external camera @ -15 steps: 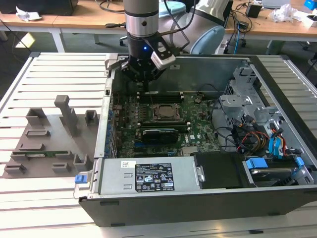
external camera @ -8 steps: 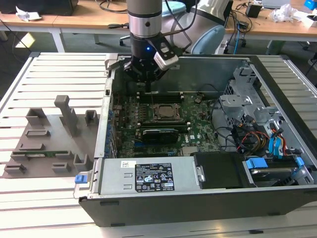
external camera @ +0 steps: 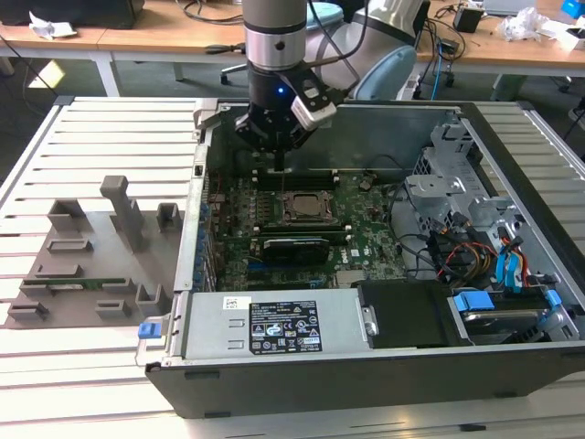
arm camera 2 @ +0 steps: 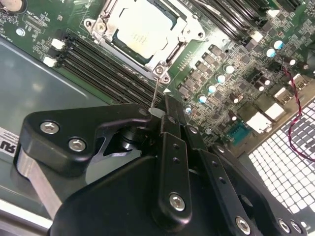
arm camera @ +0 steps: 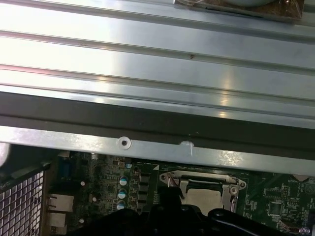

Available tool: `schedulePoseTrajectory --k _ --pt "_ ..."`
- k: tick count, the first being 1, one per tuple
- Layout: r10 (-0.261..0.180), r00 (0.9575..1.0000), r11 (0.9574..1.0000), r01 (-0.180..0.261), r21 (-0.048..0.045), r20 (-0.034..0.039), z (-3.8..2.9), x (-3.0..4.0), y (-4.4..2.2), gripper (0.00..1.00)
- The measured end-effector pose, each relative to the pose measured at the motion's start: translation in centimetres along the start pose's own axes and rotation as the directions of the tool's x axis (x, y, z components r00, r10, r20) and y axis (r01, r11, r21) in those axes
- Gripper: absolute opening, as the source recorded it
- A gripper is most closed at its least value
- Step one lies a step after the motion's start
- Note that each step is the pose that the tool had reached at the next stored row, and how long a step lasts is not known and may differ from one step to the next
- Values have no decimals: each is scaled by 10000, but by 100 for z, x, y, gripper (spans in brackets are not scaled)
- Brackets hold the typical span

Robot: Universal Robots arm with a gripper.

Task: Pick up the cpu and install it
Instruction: 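Install the first cpu locking lever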

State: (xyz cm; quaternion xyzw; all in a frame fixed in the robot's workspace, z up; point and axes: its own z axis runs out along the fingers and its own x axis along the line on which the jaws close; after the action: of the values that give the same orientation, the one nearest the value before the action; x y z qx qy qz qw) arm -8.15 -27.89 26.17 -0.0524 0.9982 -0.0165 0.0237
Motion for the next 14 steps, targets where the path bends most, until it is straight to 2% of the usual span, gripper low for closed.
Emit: schedulePoseTrajectory --k 10,14 --pt "-1 10000 10000 1 -1 -5 15 -89 -9 11" --pt "-1 10000 10000 1 -1 -4 15 -94 -9 11"
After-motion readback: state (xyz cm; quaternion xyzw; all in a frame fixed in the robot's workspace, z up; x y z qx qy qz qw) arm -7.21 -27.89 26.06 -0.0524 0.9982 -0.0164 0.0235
